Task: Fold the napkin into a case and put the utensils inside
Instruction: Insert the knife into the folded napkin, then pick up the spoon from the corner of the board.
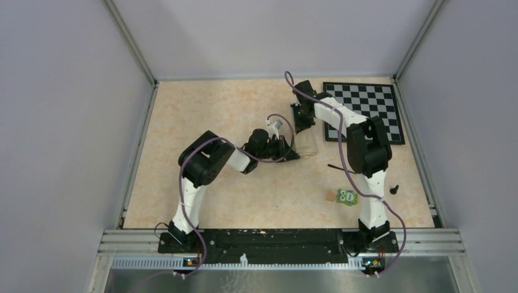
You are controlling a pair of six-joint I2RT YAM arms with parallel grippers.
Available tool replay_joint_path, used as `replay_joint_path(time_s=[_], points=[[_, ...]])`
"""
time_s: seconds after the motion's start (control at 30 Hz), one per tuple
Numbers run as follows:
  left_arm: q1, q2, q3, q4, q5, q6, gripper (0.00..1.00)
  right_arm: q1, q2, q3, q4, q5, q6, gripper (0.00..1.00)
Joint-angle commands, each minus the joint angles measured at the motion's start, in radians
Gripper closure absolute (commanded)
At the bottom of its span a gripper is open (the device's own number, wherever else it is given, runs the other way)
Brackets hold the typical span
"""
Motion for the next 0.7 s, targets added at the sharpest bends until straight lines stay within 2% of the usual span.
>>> replay_joint_path(time_s=[0.0,0.17,0.2,0.3,0.4,0.47,0.67], points=[[0.016,0.021,-0.002,-0.096,-0.05,0.044,0.79,0.025,-0.083,-0.009,-0.014,-0.014,0.023,1.0],[0.016,0.016,-0.001,-0.107,-0.05,0.051,0.79,0.027,-0.088,-0.013,-0.014,-0.014,0.027,1.0],[0.015,0.012,-0.004,-0.108,-0.048,0.054,0.78,0.027,-0.089,-0.008,-0.016,-0.016,0.026,0.97],[0.015,-0.006,-0.022,-0.113,-0.048,0.059,0.72,0.028,-0.095,0.01,-0.025,-0.015,0.025,0.82],[0.016,-0.045,-0.069,-0.105,-0.052,0.066,0.57,0.029,-0.12,0.037,-0.052,0.01,0.025,0.65],[0.016,-0.083,-0.104,-0.11,-0.046,0.066,0.51,0.032,-0.149,0.054,-0.082,0.031,0.022,0.55],[0.016,-0.257,-0.282,-0.093,-0.009,0.066,0.46,0.036,-0.346,0.008,-0.172,0.203,0.038,0.4]])
